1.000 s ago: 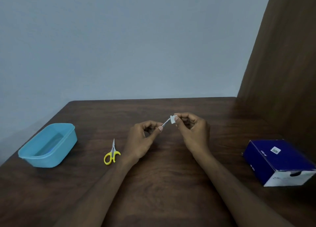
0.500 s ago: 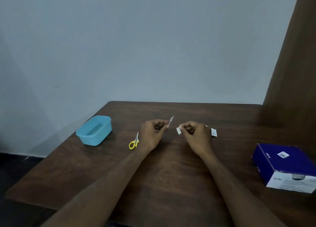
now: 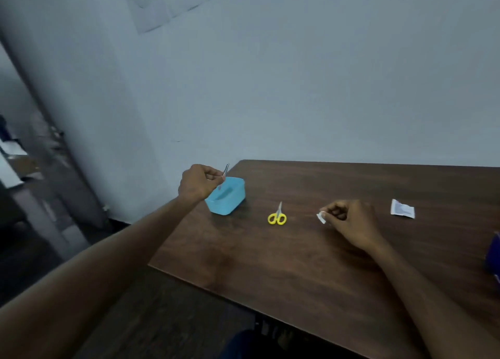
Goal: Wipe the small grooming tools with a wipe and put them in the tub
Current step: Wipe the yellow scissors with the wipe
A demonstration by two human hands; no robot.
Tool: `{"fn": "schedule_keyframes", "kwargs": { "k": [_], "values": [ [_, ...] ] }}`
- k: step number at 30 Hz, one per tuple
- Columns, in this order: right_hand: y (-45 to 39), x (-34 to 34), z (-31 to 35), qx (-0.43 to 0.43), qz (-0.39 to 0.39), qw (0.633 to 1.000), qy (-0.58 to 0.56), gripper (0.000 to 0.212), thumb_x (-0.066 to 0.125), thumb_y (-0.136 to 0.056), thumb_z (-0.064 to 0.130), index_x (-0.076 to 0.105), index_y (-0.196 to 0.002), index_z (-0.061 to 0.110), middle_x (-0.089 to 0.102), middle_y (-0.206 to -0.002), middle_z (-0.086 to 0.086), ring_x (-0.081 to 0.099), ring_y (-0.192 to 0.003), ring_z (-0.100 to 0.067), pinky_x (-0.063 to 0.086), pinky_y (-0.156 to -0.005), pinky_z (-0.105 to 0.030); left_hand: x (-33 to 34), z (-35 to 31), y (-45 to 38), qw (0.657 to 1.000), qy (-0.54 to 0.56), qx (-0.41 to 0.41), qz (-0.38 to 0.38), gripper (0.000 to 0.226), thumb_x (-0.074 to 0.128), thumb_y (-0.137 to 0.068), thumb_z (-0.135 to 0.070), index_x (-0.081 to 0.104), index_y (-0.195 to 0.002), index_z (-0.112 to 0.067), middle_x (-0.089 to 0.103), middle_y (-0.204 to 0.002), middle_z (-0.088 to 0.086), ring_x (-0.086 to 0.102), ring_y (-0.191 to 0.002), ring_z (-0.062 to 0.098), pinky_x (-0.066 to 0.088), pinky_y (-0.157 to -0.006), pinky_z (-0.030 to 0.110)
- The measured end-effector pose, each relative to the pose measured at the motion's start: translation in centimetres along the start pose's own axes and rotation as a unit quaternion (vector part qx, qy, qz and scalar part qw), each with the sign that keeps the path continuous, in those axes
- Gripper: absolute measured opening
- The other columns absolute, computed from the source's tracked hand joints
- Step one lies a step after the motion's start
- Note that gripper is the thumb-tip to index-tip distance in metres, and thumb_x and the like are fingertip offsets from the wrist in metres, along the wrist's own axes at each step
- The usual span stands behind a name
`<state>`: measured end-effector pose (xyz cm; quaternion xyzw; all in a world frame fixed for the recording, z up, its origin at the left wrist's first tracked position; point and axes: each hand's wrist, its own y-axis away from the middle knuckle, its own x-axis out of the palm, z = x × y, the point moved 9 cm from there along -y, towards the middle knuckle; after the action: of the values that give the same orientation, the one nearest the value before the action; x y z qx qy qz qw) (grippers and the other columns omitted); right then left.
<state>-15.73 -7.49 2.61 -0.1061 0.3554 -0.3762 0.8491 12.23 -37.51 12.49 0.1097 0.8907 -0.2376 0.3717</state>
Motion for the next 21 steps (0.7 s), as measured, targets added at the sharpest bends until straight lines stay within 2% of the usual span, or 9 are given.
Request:
{"fn": "schedule_keyframes", "kwargs": {
  "k": [2,4,5,8,12,18,21],
  "values": [
    [0.3,-0.1,0.2,-0.009,0.009,1.0,0.011,0.013,0.087,-0.086,0.023,0.082,-0.083,0.035,0.077,-0.077,0.02,0.07,-0.072,0.005,0.053,-0.071,-0.014,-0.3,1.2,-0.8,0.999,-0.032,-0.034,0.006,0.019,0.082,-0.087,-0.031,0.076,-0.07,-0.037,0.08,-0.092,-0.011,0.073,-0.093,0.013,0.063,-0.092,0.04],
    [0.3,0.1,0.7,-0.019,0.015,1.0,0.011,0.015,0.088,-0.086,0.023,0.081,-0.081,0.036,0.077,-0.076,0.021,0.07,-0.072,0.006,0.052,-0.07,-0.012,-0.6,2.1,-1.3,0.996,-0.072,-0.054,0.013,0.025,0.08,-0.087,-0.028,0.075,-0.065,-0.037,0.08,-0.096,-0.011,0.072,-0.092,0.014,0.064,-0.09,0.04],
    [0.3,0.0,0.7,-0.021,0.011,1.0,0.009,0.017,0.088,-0.085,0.022,0.081,-0.08,0.036,0.076,-0.075,0.021,0.07,-0.074,0.007,0.048,-0.068,-0.006,-0.4,2.2,-1.5,0.994,-0.092,-0.059,0.018,0.021,0.08,-0.087,-0.028,0.077,-0.068,-0.037,0.08,-0.096,-0.012,0.071,-0.092,0.013,0.064,-0.088,0.037],
    [0.1,-0.6,0.6,-0.02,-0.004,1.0,-0.01,0.022,0.089,-0.083,0.015,0.081,-0.078,0.034,0.075,-0.07,0.023,0.07,-0.076,0.008,0.047,-0.068,-0.003,0.4,2.1,-2.0,0.989,-0.129,-0.065,0.018,0.006,0.079,-0.088,-0.03,0.085,-0.088,-0.03,0.079,-0.096,-0.01,0.071,-0.09,0.013,0.061,-0.08,0.033],
    [-0.1,-0.7,0.3,-0.024,-0.003,1.0,-0.003,0.024,0.089,-0.083,0.013,0.081,-0.076,0.034,0.073,-0.07,0.03,0.07,-0.074,0.008,0.047,-0.069,-0.004,1.8,1.9,-2.1,0.977,-0.199,-0.062,0.033,0.017,0.078,-0.086,-0.034,0.083,-0.098,-0.023,0.08,-0.096,-0.003,0.073,-0.086,0.016,0.058,-0.073,0.031],
    [-0.3,-0.3,-0.2,-0.027,0.002,1.0,0.007,0.019,0.089,-0.083,0.017,0.082,-0.078,0.034,0.076,-0.072,0.022,0.07,-0.075,0.006,0.049,-0.07,-0.007,3.4,2.4,-2.3,0.965,-0.253,-0.066,0.033,0.03,0.078,-0.089,-0.041,0.077,-0.107,-0.018,0.079,-0.103,0.002,0.072,-0.081,0.015,0.057,-0.07,0.029],
    [-0.4,-0.2,-0.2,-0.026,0.008,1.0,0.009,0.018,0.089,-0.084,0.019,0.082,-0.079,0.034,0.077,-0.073,0.021,0.07,-0.074,0.005,0.049,-0.07,-0.007,3.4,2.5,-2.2,0.965,-0.253,-0.061,0.029,0.029,0.077,-0.089,-0.042,0.078,-0.105,-0.018,0.078,-0.097,0.001,0.072,-0.082,0.016,0.058,-0.073,0.031]
  ]
}}
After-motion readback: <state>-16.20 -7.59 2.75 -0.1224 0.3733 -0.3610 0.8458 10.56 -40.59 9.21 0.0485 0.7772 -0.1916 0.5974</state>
